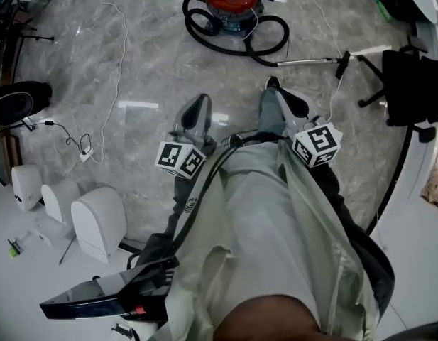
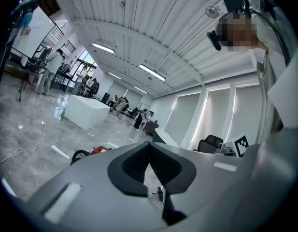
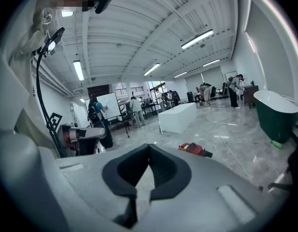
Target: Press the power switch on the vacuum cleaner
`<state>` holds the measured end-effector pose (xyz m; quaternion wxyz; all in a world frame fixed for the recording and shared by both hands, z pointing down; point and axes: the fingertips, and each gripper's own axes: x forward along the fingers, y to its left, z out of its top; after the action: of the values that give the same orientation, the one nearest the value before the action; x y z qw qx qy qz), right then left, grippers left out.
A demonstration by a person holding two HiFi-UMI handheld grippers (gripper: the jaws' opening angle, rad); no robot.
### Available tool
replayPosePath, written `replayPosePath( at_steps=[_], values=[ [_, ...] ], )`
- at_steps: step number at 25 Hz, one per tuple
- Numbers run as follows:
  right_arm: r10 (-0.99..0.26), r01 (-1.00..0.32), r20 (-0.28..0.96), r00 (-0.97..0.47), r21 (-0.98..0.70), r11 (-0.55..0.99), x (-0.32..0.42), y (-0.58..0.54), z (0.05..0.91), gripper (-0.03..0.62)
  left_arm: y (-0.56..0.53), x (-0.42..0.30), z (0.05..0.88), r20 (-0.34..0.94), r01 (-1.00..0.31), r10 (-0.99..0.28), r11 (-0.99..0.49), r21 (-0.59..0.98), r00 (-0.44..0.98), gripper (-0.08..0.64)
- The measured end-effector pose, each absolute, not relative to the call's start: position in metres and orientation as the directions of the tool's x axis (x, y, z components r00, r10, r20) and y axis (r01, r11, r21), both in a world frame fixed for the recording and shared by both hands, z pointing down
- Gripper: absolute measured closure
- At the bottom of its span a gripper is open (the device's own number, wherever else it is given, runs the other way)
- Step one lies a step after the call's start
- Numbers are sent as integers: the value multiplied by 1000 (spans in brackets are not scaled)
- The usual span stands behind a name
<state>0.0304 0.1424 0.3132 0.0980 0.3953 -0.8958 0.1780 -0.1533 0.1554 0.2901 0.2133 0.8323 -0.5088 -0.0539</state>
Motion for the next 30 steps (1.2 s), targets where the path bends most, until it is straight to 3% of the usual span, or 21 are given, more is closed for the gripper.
replayPosePath(
  at_steps=[12, 20, 30],
  values=[
    [-533, -625, 349, -770, -249, 740, 80, -56, 309, 591, -18, -99, 272, 165, -881, -924, -259, 395, 346, 557],
    [-564, -670, 375, -736, -280, 688, 108, -118, 321, 591, -69, -96, 279, 203, -887, -923, -226, 403, 327, 557],
    [-685, -759, 336, -647, -191, 623, 69, -162, 297, 591, -171, -122, 296, 191, -818, -839, -405, 409, 510, 557]
  ],
)
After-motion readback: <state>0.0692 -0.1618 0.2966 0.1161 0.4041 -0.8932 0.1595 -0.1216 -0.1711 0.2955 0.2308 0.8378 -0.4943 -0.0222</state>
